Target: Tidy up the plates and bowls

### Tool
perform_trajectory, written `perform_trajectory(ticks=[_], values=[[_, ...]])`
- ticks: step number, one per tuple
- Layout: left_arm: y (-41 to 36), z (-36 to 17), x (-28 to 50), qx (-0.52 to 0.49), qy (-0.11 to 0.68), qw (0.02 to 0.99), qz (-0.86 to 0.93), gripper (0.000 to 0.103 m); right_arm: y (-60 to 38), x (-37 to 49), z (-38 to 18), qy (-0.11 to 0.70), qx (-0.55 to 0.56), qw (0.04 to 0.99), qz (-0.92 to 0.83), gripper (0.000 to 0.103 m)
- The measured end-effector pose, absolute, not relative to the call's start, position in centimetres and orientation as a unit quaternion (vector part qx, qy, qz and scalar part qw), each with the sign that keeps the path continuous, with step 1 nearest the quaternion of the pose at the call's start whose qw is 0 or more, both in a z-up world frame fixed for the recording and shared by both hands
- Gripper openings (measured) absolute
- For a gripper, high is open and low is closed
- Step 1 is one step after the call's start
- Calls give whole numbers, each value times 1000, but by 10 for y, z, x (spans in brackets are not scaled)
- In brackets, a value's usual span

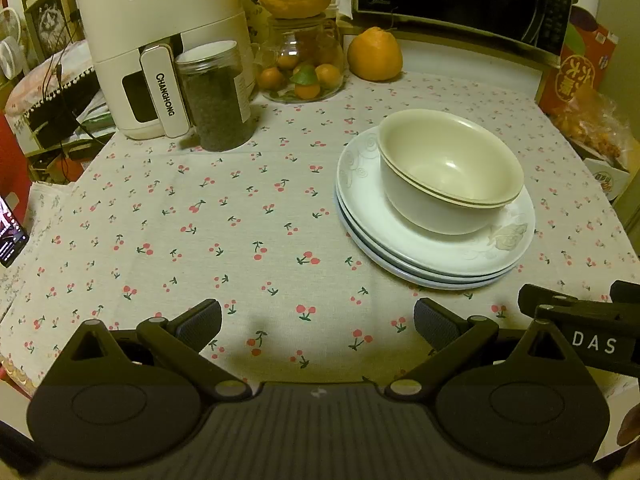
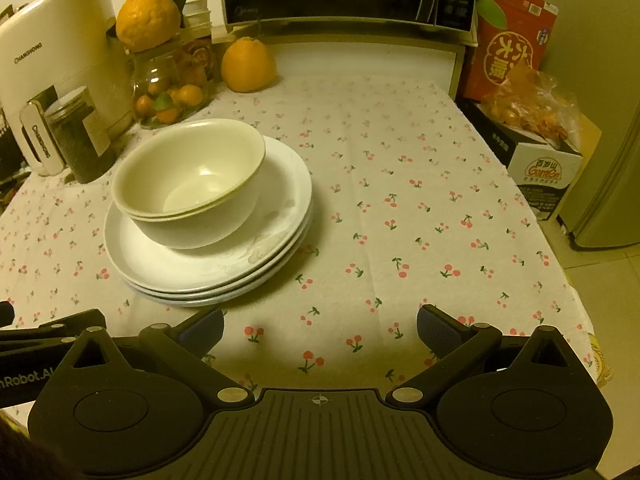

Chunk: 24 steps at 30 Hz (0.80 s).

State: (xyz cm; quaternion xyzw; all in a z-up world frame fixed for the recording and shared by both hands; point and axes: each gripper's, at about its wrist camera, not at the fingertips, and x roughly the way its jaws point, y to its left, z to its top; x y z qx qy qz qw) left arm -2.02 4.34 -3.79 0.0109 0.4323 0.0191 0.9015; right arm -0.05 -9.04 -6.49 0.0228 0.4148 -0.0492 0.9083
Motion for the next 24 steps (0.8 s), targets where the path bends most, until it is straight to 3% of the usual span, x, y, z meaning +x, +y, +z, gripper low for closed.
perform_trajectory(ticks=[24], values=[[47,-39,-20,-1,437,899,16,103,-89,0,-68,420,20,906,-48,103]])
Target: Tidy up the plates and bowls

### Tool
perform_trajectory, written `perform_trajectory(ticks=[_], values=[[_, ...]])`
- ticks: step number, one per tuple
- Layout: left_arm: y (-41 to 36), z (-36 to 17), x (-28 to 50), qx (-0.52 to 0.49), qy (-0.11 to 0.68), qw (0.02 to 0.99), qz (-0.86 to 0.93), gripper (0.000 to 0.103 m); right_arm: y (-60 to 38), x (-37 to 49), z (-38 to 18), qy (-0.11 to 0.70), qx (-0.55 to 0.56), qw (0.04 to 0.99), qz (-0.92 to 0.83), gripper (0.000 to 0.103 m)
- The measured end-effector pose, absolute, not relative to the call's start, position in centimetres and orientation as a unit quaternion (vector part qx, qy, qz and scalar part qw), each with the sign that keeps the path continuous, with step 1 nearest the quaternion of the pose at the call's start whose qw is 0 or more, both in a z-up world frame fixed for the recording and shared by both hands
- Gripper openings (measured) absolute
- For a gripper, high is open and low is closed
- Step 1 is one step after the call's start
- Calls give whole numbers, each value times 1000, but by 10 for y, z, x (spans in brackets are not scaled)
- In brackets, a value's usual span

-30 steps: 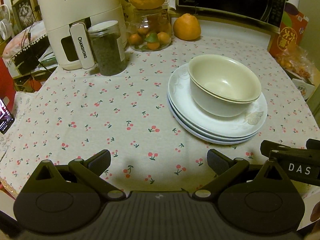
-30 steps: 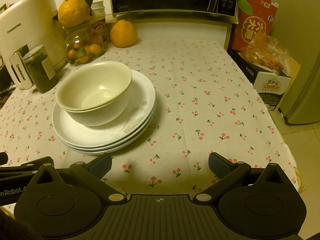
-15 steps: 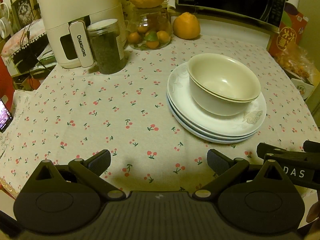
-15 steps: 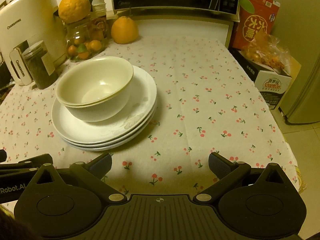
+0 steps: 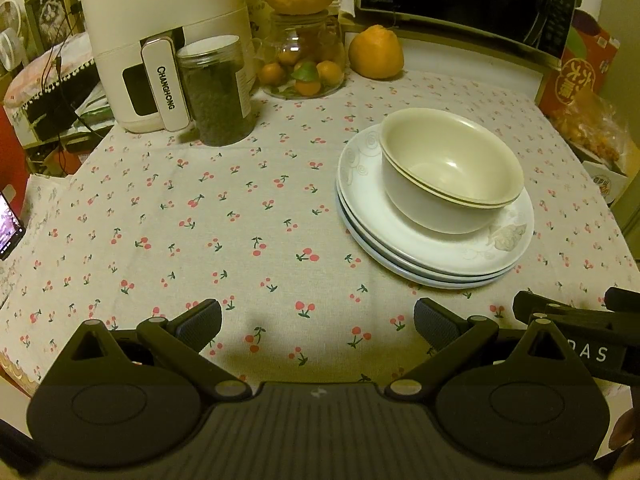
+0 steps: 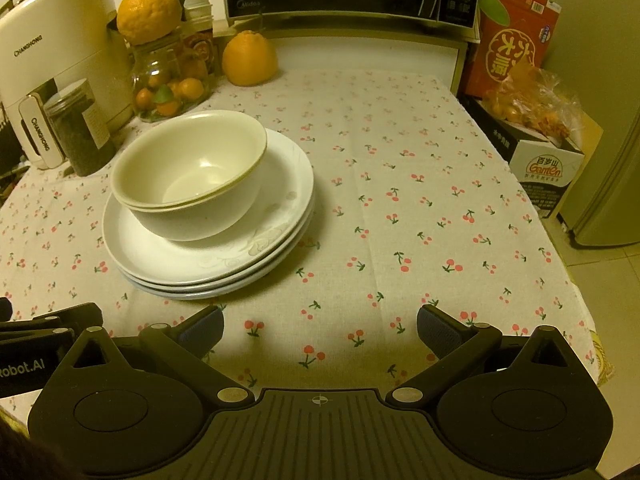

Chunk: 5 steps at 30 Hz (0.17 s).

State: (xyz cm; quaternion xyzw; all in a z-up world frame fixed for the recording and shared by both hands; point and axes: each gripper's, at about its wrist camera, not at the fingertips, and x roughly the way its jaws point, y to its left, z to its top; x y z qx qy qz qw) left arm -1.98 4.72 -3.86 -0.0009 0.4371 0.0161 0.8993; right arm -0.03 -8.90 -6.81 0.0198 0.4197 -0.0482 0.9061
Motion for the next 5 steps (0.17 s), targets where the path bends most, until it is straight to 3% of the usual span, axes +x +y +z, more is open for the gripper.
perform_trajectory(ticks=[5], values=[[47,-39,-19,-7,445,895,1,103,-90,-1,-70,421,19,906,-48,103]])
